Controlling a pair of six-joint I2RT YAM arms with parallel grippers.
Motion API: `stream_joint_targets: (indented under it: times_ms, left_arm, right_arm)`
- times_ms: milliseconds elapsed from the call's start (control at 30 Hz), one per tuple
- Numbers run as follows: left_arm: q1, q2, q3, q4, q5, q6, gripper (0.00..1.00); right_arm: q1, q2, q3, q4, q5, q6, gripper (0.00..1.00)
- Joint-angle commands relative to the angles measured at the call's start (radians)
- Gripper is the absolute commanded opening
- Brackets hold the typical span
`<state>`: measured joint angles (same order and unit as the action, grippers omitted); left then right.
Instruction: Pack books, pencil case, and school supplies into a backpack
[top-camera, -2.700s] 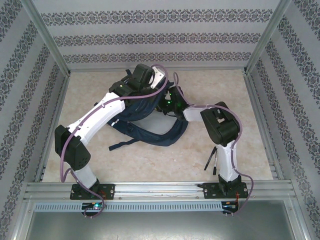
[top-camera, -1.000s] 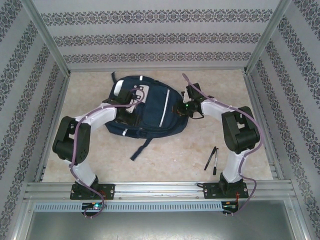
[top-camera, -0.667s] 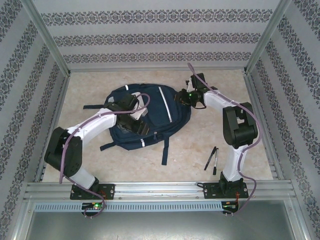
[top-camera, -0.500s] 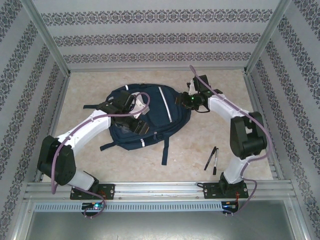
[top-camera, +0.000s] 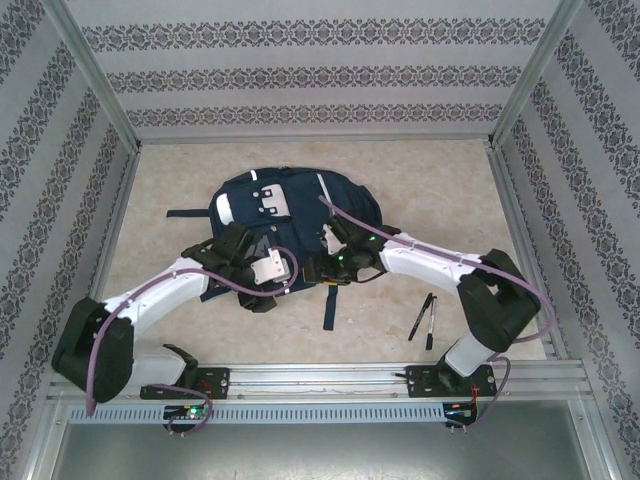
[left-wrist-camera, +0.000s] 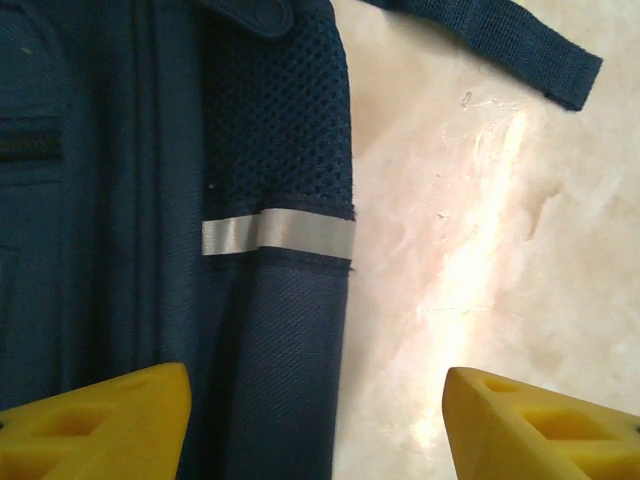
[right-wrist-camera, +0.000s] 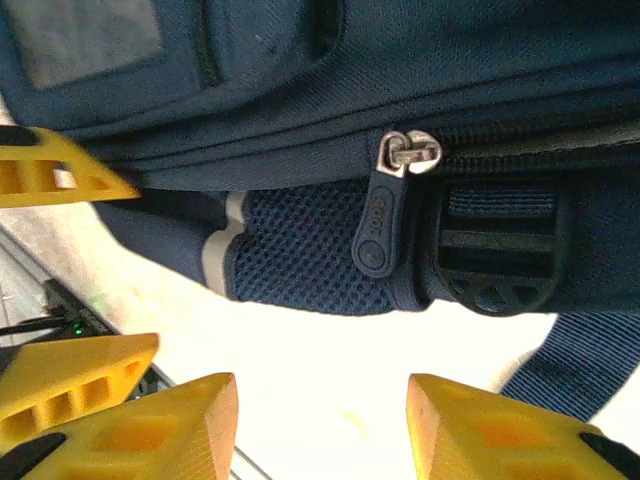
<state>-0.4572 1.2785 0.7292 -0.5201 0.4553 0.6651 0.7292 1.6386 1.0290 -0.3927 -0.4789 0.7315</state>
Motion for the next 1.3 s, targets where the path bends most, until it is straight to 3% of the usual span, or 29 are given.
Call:
stream_joint_targets:
  times_ms: [0,100,233,367,633,900,1100,1267]
  left_arm:
    - [0.000,-0.018,-0.010,0.138,-0.020,0.056,0.66]
    - [0.001,-0.011,-0.012,0.162,-0.013,0.015,0.65]
    - [0.010,-0.021,-0.021,0.175,-0.010,-0.003,0.63]
    - [0.050,-0.028,-0.023,0.184,-0.025,-0.027,0.61]
    - [0.077,-0.006,-0.030,0.185,-0.034,-0.033,0.61]
    - [0.078,0.019,-0.050,0.168,-0.093,-0.017,0.61]
    - [0.083,0.096,-0.041,0.102,-0.263,0.011,0.61]
    - [0.093,0.092,-0.063,0.127,-0.296,0.034,0.61]
  right_arm:
    - [0.031,0.051,0.053,-0.002,0.091,0.091,0.46]
    - [0.056,0.085,0.093,-0.035,0.188,0.086,0.41]
    - [0.090,0.099,0.164,-0.122,0.299,0.058,0.27]
    - [0.106,0.103,0.212,-0.207,0.404,0.027,0.25]
    - [0.124,0.228,0.264,-0.226,0.418,0.009,0.31]
    - [0.120,0.240,0.283,-0.260,0.434,0.008,0.08]
    - [0.038,0.151,0.204,-0.268,0.396,0.001,0.03]
    - [-0.080,0.090,0.117,-0.249,0.286,-0.051,0.00]
